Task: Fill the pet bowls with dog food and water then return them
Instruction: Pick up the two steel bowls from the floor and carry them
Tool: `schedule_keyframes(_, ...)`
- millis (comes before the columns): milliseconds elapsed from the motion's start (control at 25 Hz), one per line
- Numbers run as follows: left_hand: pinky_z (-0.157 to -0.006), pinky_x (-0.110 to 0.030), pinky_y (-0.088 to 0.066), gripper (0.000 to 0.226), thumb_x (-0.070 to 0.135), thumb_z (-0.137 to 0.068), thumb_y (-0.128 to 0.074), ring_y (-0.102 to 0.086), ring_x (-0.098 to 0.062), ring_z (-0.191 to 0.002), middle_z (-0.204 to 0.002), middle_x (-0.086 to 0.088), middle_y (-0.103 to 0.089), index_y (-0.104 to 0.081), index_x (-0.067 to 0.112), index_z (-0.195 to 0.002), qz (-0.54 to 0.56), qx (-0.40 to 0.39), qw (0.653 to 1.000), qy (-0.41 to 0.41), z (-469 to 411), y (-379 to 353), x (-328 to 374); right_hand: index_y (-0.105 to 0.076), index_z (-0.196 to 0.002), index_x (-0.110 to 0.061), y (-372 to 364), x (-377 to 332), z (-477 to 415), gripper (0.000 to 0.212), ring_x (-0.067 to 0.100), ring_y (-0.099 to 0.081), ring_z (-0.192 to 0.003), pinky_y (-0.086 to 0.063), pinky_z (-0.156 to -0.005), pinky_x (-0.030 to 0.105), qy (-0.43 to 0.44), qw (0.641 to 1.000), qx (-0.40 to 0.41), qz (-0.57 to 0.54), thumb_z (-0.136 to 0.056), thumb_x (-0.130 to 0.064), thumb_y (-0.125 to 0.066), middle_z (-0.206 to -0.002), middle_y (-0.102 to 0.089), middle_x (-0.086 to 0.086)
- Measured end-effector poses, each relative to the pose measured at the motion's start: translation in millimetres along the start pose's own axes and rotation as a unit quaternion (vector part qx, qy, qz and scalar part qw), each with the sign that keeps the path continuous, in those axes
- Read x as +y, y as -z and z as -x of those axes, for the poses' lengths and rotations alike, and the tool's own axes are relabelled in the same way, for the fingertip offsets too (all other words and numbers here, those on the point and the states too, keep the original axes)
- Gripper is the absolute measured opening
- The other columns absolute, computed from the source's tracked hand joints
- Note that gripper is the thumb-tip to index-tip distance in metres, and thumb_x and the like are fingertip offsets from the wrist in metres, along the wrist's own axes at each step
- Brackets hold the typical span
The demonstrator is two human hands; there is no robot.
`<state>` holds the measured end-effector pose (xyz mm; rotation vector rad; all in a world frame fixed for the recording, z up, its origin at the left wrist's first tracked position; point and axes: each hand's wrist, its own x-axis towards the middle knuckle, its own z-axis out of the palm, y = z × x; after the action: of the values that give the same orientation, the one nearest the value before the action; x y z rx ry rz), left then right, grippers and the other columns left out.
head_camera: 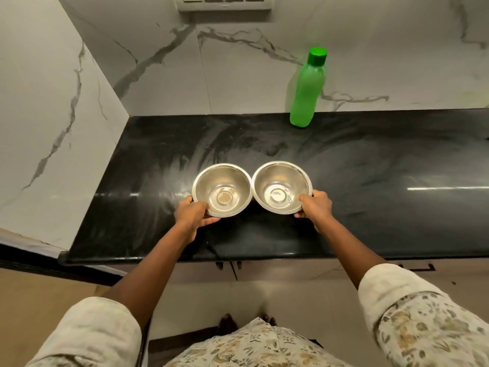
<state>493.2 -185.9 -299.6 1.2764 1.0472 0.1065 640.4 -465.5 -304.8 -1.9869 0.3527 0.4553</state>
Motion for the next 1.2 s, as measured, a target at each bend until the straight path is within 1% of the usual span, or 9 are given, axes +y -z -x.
schedule_keyframes(280, -0.076, -0.046, -0.067, 0.039, -0.01, -0.092, -0.057, -0.076, -0.031, -0.085, -0.107, -0.021, -0.07, -0.057, -0.003, -0.131, 0.007, 0.004, 1.0, 0.006, -19, 0, 17, -0.069, -0.117, -0.006, -12, -18, -16, 0.028, 0.025, -0.075, -0.061, -0.054, -0.042, 0.023, -0.016, 1.0, 0.007, -0.006, -0.092, -0.007, -0.055, -0.1, -0.074, 0.016)
schedule_keyframes(440, -0.071, -0.043, -0.067, 0.039, -0.01, -0.094, -0.057, -0.076, -0.033, -0.09, -0.109, -0.02, -0.069, -0.055, 0.0, -0.131, 0.02, -0.001, 1.0, 0.011, -20, -5, 20, -0.067, -0.122, -0.006, -12, -19, -17, 0.028, 0.024, -0.076, -0.071, -0.06, -0.049, 0.028, -0.027, 0.999, -0.004, -0.023, -0.095, -0.009, -0.06, -0.098, -0.072, 0.012)
schedule_keyframes(640, -0.064, -0.038, -0.067, 0.038, -0.01, -0.094, -0.058, -0.076, -0.033, -0.09, -0.109, -0.021, -0.069, -0.054, -0.002, -0.131, 0.027, -0.005, 1.0, 0.014, -16, -3, 20, -0.066, -0.126, -0.007, -12, -19, -18, 0.031, 0.023, -0.076, -0.074, -0.064, -0.058, 0.033, -0.035, 0.998, -0.019, -0.04, -0.099, -0.024, -0.068, -0.097, -0.072, 0.009)
schedule_keyframes(760, -0.066, -0.04, -0.067, 0.038, -0.006, -0.097, -0.06, -0.076, -0.035, -0.092, -0.107, -0.021, -0.07, -0.052, 0.0, -0.133, 0.028, -0.013, 0.999, 0.019, -13, -2, 18, -0.065, -0.127, -0.007, -12, -18, -16, 0.034, 0.021, -0.076, -0.078, -0.065, -0.062, 0.034, -0.03, 0.998, -0.03, -0.046, -0.1, -0.027, -0.068, -0.101, -0.073, 0.01)
schedule_keyframes(880, -0.073, -0.045, -0.066, 0.043, 0.009, -0.1, -0.066, -0.076, -0.04, -0.094, -0.108, -0.024, -0.071, -0.047, 0.005, -0.138, 0.018, -0.029, 0.999, 0.033, -11, 1, 17, -0.064, -0.129, -0.007, -8, -17, -13, 0.037, 0.02, -0.076, -0.079, -0.065, -0.063, 0.033, -0.01, 0.999, -0.033, -0.031, -0.099, -0.028, -0.069, -0.104, -0.074, 0.012)
schedule_keyframes(960, -0.073, -0.047, -0.066, 0.056, 0.021, -0.099, -0.071, -0.077, -0.038, -0.094, -0.113, -0.024, -0.07, -0.042, 0.01, -0.145, -0.004, -0.021, 0.999, 0.04, -9, 5, 16, -0.065, -0.128, -0.006, -6, -15, -8, 0.039, 0.019, -0.076, -0.078, -0.065, -0.065, 0.033, 0.01, 1.0, -0.027, -0.002, -0.099, -0.031, -0.068, -0.103, -0.075, 0.012)
schedule_keyframes(1040, -0.074, -0.045, -0.066, 0.07, 0.028, -0.094, -0.076, -0.075, -0.033, -0.098, -0.123, -0.019, -0.068, -0.038, 0.015, -0.151, -0.057, 0.025, 0.998, 0.02, -5, 9, 16, -0.065, -0.127, -0.005, -3, -13, -3, 0.044, 0.025, -0.074, -0.092, -0.063, -0.081, 0.039, 0.058, 0.995, 0.001, 0.081, -0.097, -0.037, -0.067, -0.111, -0.073, 0.014)
schedule_keyframes(1120, -0.087, -0.045, -0.062, 0.076, 0.035, -0.09, -0.079, -0.067, -0.032, -0.111, -0.137, -0.016, -0.061, -0.039, 0.017, -0.152, -0.161, 0.087, 0.982, -0.043, 3, 10, 17, -0.062, -0.131, -0.007, -1, -11, 3, 0.049, 0.032, -0.065, -0.115, -0.052, -0.097, 0.042, 0.122, 0.98, 0.024, 0.157, -0.095, -0.04, -0.067, -0.124, -0.068, 0.016)
schedule_keyframes(1200, -0.102, -0.045, -0.051, 0.078, 0.039, -0.088, -0.078, -0.059, -0.035, -0.126, -0.142, -0.016, -0.058, -0.04, 0.015, -0.152, -0.254, 0.113, 0.953, -0.121, 11, 8, 17, -0.057, -0.135, -0.009, 0, -11, 13, 0.054, 0.033, -0.058, -0.124, -0.047, -0.103, 0.043, 0.171, 0.968, 0.027, 0.179, -0.093, -0.041, -0.068, -0.132, -0.062, 0.015)
